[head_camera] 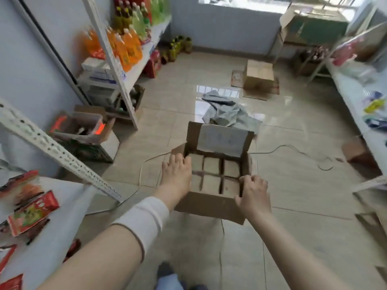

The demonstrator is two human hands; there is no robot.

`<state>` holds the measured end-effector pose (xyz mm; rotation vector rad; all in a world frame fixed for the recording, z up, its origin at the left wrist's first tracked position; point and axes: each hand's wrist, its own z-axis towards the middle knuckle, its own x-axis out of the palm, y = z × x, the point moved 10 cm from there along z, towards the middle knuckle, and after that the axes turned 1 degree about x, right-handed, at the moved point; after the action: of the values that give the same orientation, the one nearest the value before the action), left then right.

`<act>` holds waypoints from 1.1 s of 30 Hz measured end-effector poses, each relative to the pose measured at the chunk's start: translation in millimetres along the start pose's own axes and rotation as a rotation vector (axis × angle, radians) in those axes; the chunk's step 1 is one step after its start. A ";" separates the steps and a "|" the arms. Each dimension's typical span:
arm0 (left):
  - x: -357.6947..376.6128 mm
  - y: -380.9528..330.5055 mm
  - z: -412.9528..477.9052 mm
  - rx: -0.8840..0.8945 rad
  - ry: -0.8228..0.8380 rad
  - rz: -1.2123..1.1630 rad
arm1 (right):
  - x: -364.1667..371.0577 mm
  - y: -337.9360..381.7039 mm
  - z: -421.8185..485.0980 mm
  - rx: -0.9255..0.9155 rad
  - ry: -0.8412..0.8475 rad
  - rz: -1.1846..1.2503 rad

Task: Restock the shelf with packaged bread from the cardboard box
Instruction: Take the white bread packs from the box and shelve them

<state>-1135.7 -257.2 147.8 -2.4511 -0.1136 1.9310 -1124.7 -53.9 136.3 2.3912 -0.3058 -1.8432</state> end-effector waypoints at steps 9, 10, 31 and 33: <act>138.4 -58.2 138.7 0.067 0.207 -0.103 | 118.7 -89.4 117.9 0.190 0.241 -0.004; 160.1 -59.9 155.3 0.062 0.245 -0.107 | 139.3 -97.6 131.5 0.215 0.272 0.000; 393.7 -67.5 298.4 0.349 0.508 0.011 | 363.6 -188.6 240.0 0.843 0.503 0.376; 390.3 -62.6 296.0 0.327 0.548 -0.108 | 355.7 -186.8 236.6 0.796 0.514 0.327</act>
<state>-1335.4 -176.7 -296.7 -2.5671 0.0724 1.0757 -1248.8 57.7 -299.1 2.9038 -1.4788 -1.0025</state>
